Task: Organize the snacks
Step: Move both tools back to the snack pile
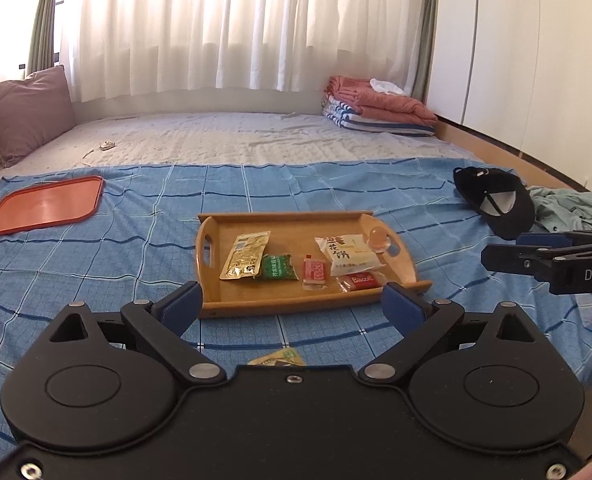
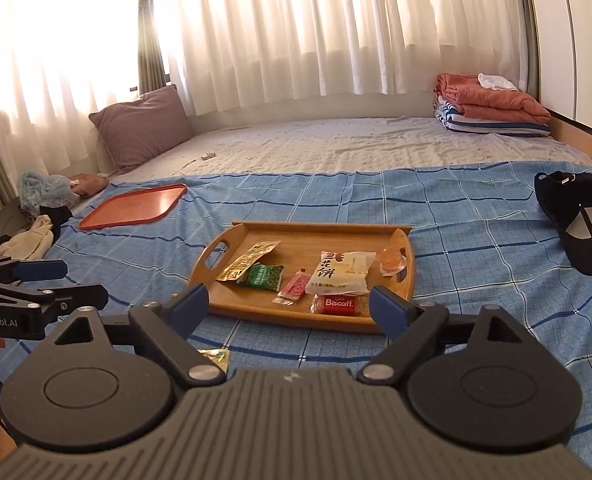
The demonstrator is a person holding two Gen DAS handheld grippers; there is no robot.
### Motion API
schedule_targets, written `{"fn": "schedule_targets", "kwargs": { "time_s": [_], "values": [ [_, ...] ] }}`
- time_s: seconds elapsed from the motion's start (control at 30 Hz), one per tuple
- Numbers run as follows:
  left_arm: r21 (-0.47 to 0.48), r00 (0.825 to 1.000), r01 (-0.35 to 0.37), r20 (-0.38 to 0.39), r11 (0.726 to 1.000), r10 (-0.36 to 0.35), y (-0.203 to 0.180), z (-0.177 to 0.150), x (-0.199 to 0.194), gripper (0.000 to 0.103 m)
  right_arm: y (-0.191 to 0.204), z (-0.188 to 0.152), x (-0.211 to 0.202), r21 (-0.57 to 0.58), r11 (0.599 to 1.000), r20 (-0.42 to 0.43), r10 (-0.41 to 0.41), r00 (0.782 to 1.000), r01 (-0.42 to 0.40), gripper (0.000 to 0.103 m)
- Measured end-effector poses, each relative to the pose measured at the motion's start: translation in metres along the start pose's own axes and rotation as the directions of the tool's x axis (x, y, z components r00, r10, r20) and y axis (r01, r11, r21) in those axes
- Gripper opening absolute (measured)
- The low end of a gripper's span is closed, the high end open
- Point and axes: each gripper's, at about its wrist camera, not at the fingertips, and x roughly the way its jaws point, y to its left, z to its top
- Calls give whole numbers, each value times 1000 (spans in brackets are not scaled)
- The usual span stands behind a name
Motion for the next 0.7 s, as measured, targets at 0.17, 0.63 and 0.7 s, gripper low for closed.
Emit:
{"fn": "schedule_targets", "kwargs": {
  "time_s": [0.17,0.63,0.7],
  "values": [
    [-8,1000,8,30,1000,-8,3,-4,-29,97,3,-8,-15,-7,1000,6,13,1000,-13,94],
    [98,997,-67,35,993,64,11,-82,-22,99,3,-69,7,22,1000,-27,-2,1000,3,96],
    [117,997,-71,24,991,69,12,-98,-13,99,8,-81,14,14,1000,-29,-3,1000,4,96]
  ]
}}
